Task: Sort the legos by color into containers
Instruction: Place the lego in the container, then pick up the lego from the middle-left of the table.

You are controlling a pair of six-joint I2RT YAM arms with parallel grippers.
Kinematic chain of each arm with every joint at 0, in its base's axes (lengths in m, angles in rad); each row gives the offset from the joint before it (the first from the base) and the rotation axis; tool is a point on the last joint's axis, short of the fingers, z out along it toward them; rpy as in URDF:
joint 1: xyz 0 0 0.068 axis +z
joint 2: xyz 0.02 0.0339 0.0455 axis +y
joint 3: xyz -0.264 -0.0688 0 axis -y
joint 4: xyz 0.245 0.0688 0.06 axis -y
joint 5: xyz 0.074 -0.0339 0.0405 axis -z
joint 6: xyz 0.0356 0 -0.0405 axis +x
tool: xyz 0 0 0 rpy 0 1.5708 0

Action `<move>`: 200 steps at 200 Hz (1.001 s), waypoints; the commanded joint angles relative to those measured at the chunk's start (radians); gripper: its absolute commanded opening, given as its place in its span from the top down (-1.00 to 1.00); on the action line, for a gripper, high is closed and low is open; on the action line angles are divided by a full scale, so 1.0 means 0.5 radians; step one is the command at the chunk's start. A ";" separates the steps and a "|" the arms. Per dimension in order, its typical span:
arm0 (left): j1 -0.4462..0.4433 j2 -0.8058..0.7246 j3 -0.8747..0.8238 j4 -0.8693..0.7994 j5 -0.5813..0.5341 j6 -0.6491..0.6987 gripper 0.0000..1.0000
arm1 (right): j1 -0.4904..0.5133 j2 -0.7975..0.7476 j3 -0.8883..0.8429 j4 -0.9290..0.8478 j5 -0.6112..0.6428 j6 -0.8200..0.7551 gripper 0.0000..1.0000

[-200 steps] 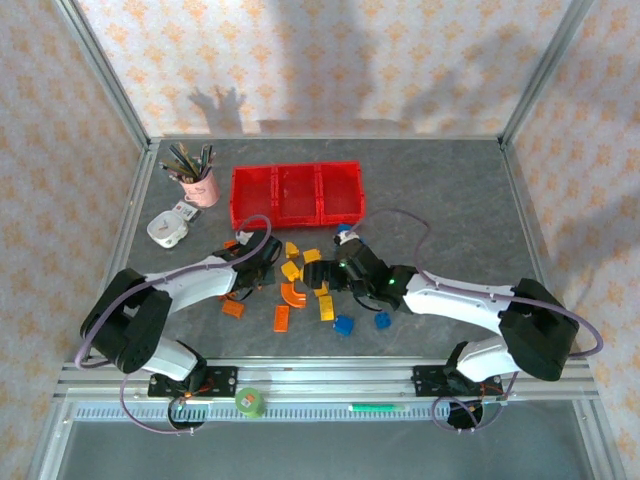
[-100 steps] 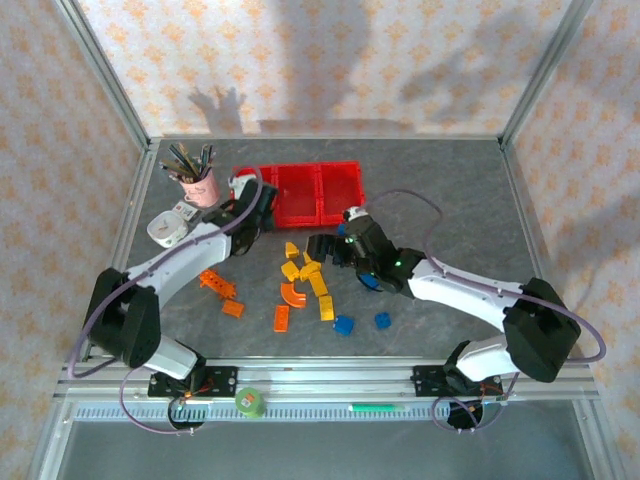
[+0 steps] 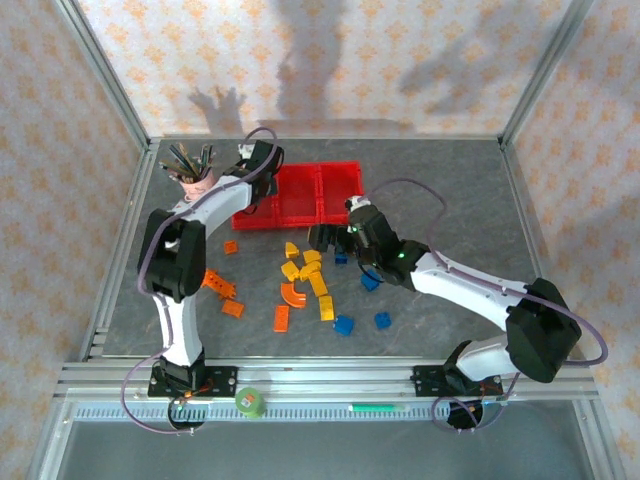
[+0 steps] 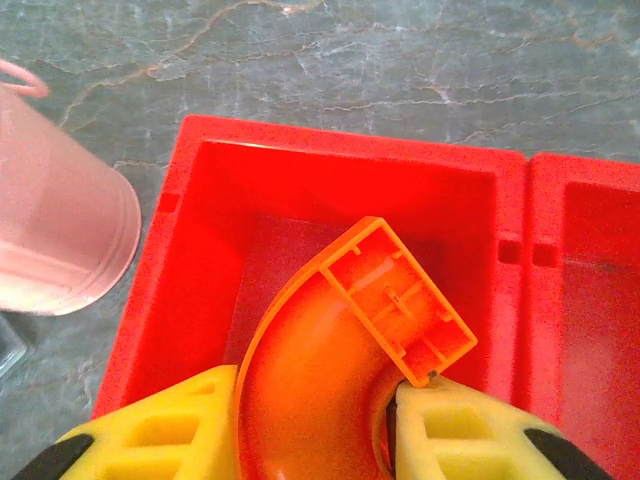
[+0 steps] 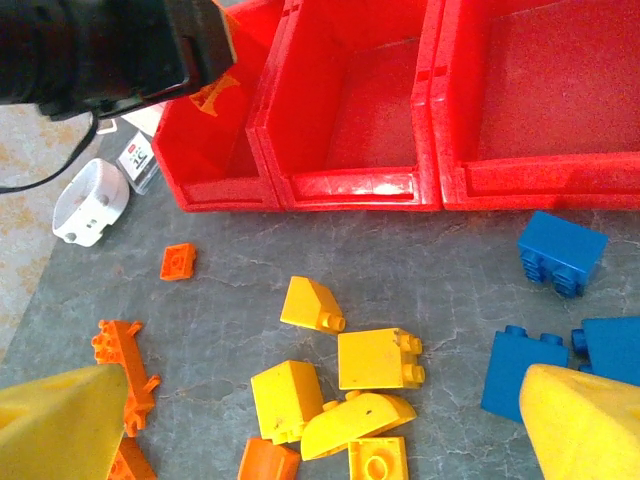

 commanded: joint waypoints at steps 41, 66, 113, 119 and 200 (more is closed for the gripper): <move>0.011 0.159 0.121 -0.176 -0.101 0.057 0.19 | -0.010 -0.066 0.107 -0.059 0.053 -0.063 -1.00; 0.010 0.111 0.149 -0.203 -0.103 0.063 0.05 | -0.007 -0.082 0.138 -0.079 0.045 -0.070 -1.00; 0.011 -0.055 0.159 -0.264 -0.055 0.087 -0.11 | -0.007 -0.135 0.181 -0.121 0.039 -0.083 -1.00; 0.010 -0.067 0.170 -0.284 -0.053 0.084 -0.12 | -0.007 -0.141 0.181 -0.122 0.036 -0.083 -1.00; -0.102 -0.858 -0.639 -0.060 0.287 -0.134 -0.18 | 0.012 -0.176 0.024 -0.204 -0.041 -0.080 -0.99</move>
